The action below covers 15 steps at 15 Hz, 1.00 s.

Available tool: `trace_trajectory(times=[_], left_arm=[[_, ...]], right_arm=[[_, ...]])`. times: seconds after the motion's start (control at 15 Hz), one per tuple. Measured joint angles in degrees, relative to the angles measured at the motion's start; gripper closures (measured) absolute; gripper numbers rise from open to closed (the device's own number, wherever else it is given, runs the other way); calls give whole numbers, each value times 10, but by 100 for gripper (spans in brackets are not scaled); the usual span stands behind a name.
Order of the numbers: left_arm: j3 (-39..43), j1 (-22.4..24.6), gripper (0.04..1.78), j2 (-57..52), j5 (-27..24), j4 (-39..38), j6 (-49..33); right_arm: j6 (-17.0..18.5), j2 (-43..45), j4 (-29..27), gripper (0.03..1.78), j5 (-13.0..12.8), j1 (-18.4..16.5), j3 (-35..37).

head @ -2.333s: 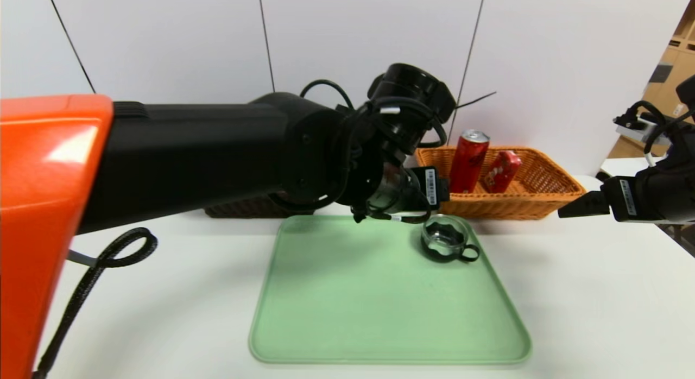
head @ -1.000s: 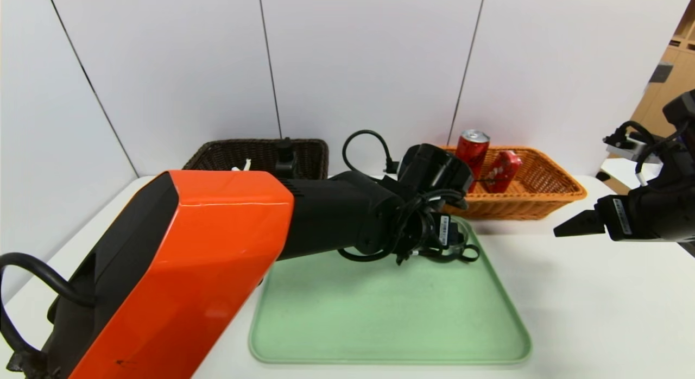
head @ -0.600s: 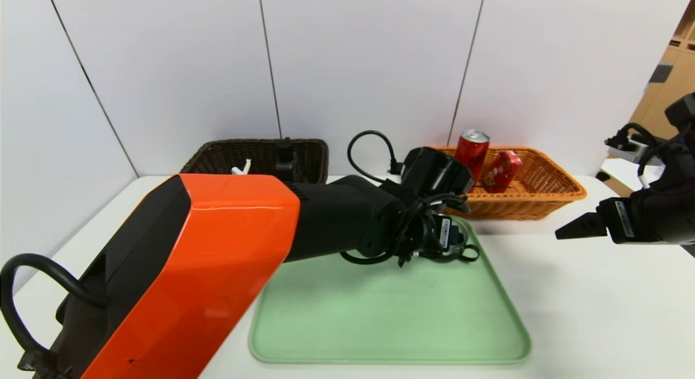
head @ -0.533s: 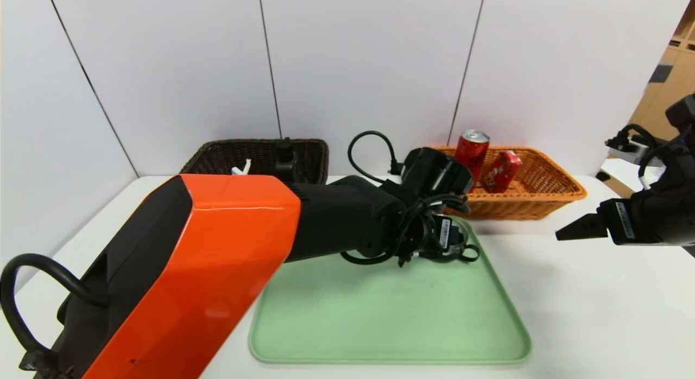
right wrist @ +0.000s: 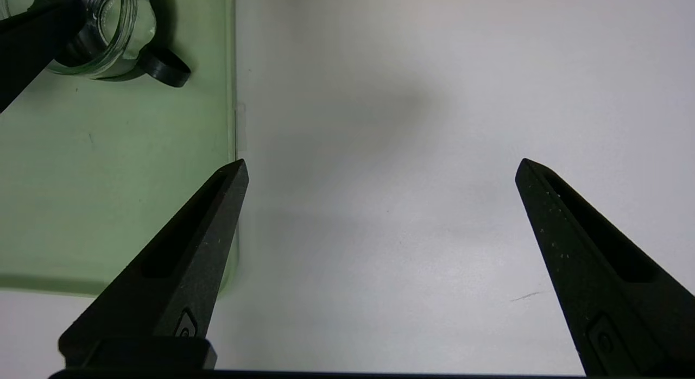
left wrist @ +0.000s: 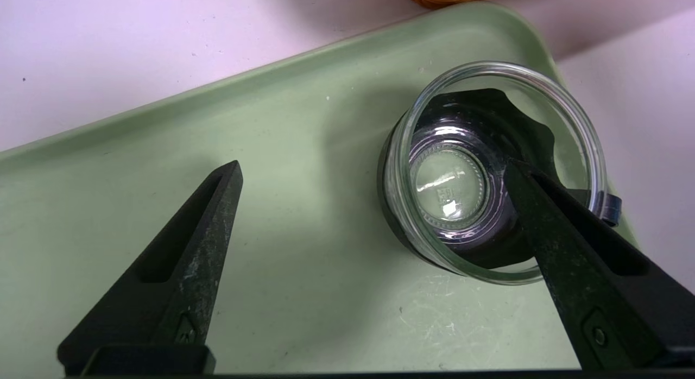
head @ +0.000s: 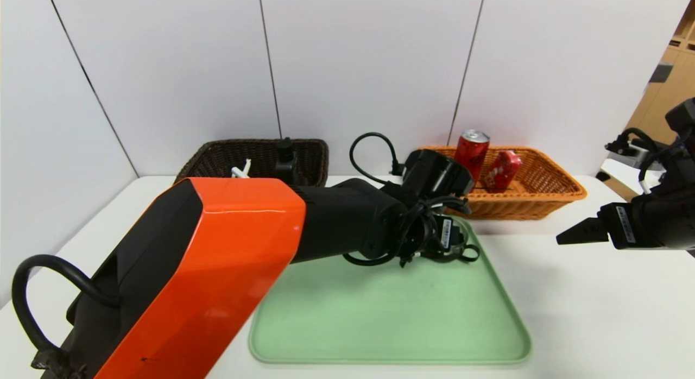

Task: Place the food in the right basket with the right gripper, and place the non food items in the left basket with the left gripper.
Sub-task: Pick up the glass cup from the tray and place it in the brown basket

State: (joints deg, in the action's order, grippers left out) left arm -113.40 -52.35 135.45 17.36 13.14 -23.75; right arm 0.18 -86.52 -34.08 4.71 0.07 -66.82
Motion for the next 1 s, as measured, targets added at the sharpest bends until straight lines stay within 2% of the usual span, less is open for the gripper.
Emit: trace_trajectory(times=[0.53, 0.73, 1.0], left_arm=[[0, 0, 13, 8, -1, -7, -1], [0, 1, 62, 9, -1, -7, -3], [0, 1, 106, 9, -1, -7, -5]], right_arm=[[-1, 3, 11, 11, -1, 0, 0], [-1, 4, 11, 11, -1, 0, 4], [-1, 5, 11, 11, -1, 0, 4]])
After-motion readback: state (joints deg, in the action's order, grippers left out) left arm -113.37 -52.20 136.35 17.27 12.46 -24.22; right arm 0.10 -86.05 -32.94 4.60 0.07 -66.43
